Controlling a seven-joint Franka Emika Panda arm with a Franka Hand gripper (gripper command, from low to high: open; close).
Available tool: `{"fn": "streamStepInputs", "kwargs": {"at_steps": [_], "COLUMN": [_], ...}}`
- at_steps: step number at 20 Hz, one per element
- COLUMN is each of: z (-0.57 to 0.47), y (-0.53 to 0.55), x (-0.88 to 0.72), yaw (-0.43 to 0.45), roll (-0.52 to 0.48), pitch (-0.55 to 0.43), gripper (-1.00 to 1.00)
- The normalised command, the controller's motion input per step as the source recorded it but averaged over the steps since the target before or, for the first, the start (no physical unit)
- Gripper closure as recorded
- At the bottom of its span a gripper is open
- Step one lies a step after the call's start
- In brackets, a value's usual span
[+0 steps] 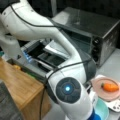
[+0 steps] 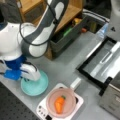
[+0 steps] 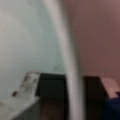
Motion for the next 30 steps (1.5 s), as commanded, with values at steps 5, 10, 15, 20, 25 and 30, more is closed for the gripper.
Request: {"fn": "streamStepInputs", "kwargs": {"at_steps": [5,10,15,20,25,30], "z": [0.28,0.12,0.09,0.12,0.09,0.03], "y": [0.05,0.05,0.11,0.24,0.42,0.48], "x": [-0.05,-0.05,-0.09,-0.17,-0.27,-0.39], "yaw": [-0.088,-0.114,-0.136,-0.140,-0.150,-0.170], "roll": [0.259,0.244,0.191,0.152,0.108,-0.003], "pitch": [0.049,0.036,0.040,0.026,-0.022,-0.090], "gripper": [1.00,1.00,1.00,1.00,1.00,1.00]}}
